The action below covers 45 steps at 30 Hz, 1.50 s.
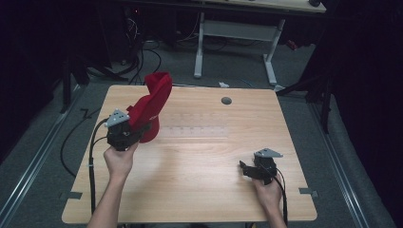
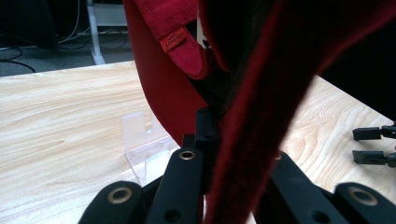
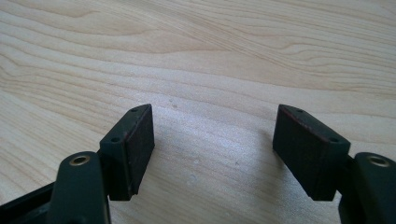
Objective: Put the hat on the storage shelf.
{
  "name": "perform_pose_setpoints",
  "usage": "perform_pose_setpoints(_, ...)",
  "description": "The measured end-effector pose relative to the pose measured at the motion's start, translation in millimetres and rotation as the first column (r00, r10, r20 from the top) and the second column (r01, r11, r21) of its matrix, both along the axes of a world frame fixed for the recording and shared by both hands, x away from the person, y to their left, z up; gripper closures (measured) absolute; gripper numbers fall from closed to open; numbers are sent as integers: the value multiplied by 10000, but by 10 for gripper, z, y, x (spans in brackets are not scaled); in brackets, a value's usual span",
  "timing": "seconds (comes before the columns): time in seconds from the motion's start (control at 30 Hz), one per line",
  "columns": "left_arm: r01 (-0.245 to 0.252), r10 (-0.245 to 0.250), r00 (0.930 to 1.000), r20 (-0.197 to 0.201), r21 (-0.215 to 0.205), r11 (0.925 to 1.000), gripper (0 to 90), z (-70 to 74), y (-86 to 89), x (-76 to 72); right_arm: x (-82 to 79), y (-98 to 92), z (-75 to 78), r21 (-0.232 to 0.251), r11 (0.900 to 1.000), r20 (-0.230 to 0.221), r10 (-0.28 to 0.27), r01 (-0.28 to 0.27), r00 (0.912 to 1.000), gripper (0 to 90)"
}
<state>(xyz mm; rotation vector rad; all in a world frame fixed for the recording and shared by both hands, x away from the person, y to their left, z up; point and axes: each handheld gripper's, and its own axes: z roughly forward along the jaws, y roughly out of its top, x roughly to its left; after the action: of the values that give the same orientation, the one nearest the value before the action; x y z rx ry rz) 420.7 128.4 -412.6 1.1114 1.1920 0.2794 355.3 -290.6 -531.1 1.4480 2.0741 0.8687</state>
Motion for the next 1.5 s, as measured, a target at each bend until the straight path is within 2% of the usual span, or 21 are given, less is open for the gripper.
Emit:
perform_pose_setpoints(0.17, -156, 156, 9998, -82, 21, 9999, 850, -46, -23, 177, 0, 0, 0, -2, 10000, 0, 2, -2, 10000, 296)
perform_pose_setpoints(0.27, -228, 227, 9997, -68, -176, 9996, 850, -64, -29, 265, 0, 0, 0, 0, 10000, -1, -1, 1, 10000, 296)
perform_pose_setpoints(0.33, -220, 219, 9998, -41, -19, 9998, 850, -76, -55, 322, 0, 0, 0, -3, 10000, -1, 0, 0, 10000, 296)
perform_pose_setpoints(0.4, -211, 211, 9998, 15, 190, 9996, 851, -82, -96, 363, 0, 0, 0, -3, 10000, 1, -1, 1, 10000, 296)
perform_pose_setpoints(0.5, -175, 176, 9998, 94, -33, 9998, 850, -91, -123, 404, 0, 0, 0, -4, 10000, 3, -3, 3, 10000, 296)
perform_pose_setpoints(0.6, -234, 233, 9997, 103, 49, 9997, 850, -117, -152, 451, 0, 0, 0, -1, 10000, -1, -2, 2, 10000, 296)
perform_pose_setpoints(0.8, -465, 465, 9988, 121, 35, 9989, 850, -146, -168, 517, -1, 0, 0, 0, 10000, 2, -4, 4, 10000, 296)
perform_pose_setpoints(0.97, -614, 612, 9981, 92, 302, 9977, 850, -200, -176, 552, -1, 0, 0, 1, 10000, 1, -4, 4, 10000, 296)
perform_pose_setpoints(1.13, -653, 654, 9979, -20, 270, 9975, 850, -238, -207, 574, -1, 1, 0, 11, 10000, -2, 0, 0, 10000, 296)
perform_pose_setpoints(1.23, -703, 707, 9975, -86, 478, 9964, 850, -278, -236, 583, -2, 1, 0, 9, 10000, -2, 2, -2, 10000, 296)
perform_pose_setpoints(1.37, -798, 806, 9965, -200, 374, 9961, 850, -326, -250, 597, -3, 1, 0, 7, 10000, -1, 6, -6, 10000, 296)
perform_pose_setpoints(1.5, -886, 898, 9957, -222, 523, 9947, 849, -354, -282, 606, -4, 2, 0, 12, 10000, -6, 6, -6, 10000, 296)
